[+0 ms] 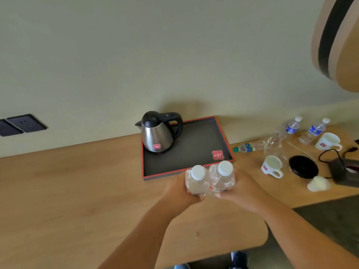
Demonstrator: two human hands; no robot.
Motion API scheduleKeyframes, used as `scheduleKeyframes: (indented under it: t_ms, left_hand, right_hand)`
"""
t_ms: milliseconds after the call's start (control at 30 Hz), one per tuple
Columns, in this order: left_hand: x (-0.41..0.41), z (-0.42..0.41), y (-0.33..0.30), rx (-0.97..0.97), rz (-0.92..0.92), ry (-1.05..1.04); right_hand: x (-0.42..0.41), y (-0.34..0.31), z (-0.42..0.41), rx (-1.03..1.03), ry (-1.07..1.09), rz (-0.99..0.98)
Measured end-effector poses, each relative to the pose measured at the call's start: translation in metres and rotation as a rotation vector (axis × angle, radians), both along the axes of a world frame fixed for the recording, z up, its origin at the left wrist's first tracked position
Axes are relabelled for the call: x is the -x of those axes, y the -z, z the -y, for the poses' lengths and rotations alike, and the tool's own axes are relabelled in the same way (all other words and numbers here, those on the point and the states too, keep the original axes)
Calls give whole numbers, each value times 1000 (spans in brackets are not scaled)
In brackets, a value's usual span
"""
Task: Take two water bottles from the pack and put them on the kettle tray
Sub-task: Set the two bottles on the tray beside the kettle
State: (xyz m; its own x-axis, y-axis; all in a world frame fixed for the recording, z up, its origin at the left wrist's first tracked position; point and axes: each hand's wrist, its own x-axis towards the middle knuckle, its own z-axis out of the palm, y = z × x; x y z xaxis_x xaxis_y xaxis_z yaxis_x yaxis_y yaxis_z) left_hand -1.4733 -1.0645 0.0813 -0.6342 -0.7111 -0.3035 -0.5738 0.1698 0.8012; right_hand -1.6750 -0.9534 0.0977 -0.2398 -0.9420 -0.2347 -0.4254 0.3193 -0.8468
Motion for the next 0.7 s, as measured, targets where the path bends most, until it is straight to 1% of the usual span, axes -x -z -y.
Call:
scheduleKeyframes:
  t_ms: [67, 233, 400, 533, 600, 700]
  left_hand:
    - [7, 5, 16, -23, 19, -46]
    - [20, 8, 44, -35, 137, -94]
    - [19, 3, 65, -139, 125, -168]
    - [20, 0, 73, -160, 76, -198]
    - [22, 0, 74, -158, 82, -196]
    - [24, 1, 65, -140, 78, -151]
  right_hand:
    - [5, 12, 10, -37, -1, -21]
    - [17, 39, 25, -113, 11, 1]
    - [13, 61, 26, -135, 6, 32]
    - [7, 68, 20, -127, 37, 44]
    - [7, 67, 19, -138, 43, 56]
    - [9, 59, 21, -194, 46, 89]
